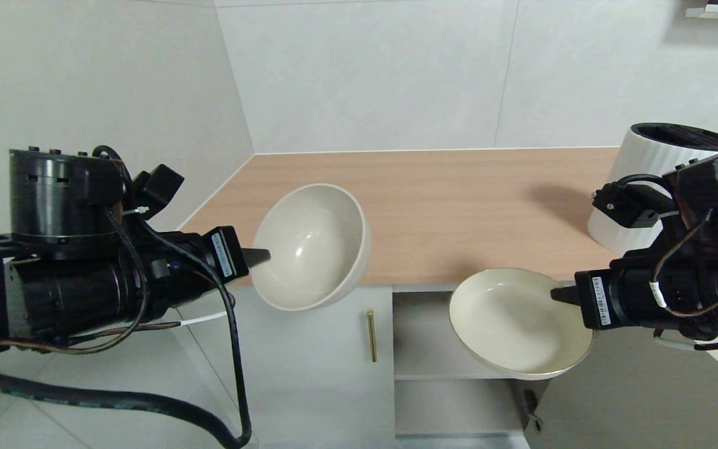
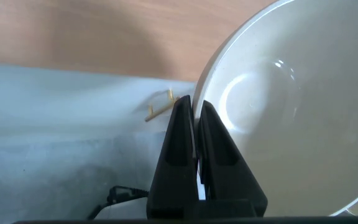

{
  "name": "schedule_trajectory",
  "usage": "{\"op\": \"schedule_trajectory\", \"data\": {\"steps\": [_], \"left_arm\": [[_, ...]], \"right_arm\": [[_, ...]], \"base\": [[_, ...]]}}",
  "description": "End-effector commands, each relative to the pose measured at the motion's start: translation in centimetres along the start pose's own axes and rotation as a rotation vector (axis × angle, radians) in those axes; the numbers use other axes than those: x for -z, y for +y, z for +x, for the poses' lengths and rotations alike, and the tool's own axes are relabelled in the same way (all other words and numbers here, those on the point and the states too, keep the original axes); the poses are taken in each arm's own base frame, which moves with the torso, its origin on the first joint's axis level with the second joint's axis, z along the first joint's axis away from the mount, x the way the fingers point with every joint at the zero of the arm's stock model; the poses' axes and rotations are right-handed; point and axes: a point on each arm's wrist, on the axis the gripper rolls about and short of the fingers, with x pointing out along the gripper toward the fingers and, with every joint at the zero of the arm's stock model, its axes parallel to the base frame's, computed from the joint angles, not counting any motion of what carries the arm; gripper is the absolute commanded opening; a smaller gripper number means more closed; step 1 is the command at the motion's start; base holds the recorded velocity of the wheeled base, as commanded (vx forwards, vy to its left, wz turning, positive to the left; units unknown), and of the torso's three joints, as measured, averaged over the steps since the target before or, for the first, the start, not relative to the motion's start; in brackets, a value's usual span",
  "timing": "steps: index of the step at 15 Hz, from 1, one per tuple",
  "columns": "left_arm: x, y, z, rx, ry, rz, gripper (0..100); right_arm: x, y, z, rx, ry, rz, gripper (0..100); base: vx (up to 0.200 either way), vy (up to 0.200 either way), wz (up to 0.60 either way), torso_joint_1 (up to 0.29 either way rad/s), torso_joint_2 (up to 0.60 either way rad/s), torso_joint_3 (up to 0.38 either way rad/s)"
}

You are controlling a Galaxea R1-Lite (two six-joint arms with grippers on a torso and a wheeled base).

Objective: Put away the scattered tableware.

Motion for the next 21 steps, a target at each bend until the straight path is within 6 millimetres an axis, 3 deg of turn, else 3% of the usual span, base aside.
{"op": "schedule_trajectory", "data": {"steps": [1, 10, 21], "left_arm": [[0.2, 0.2, 0.4, -0.008, 0.012, 0.006, 0], [0.6, 0.3, 0.8, -0.016, 0.032, 0.020, 0], [0.8, 0.5, 1.1, -0.030, 0.054, 0.018, 0]], "right_arm": [[-0.1, 0.0, 0.4, 0.000, -0.004, 0.003, 0], [0.1, 0.1, 1.9, 0.017, 0.031, 0.006, 0], [0.2, 0.1, 2.4, 0.020, 0.036, 0.005, 0]], "base": [[0.000, 0.000, 0.00, 0.000, 0.00, 0.000], [0.000, 0.000, 0.00, -0.008, 0.02, 0.009], [0.000, 0.000, 0.00, -0.177, 0.45, 0.266]]}}
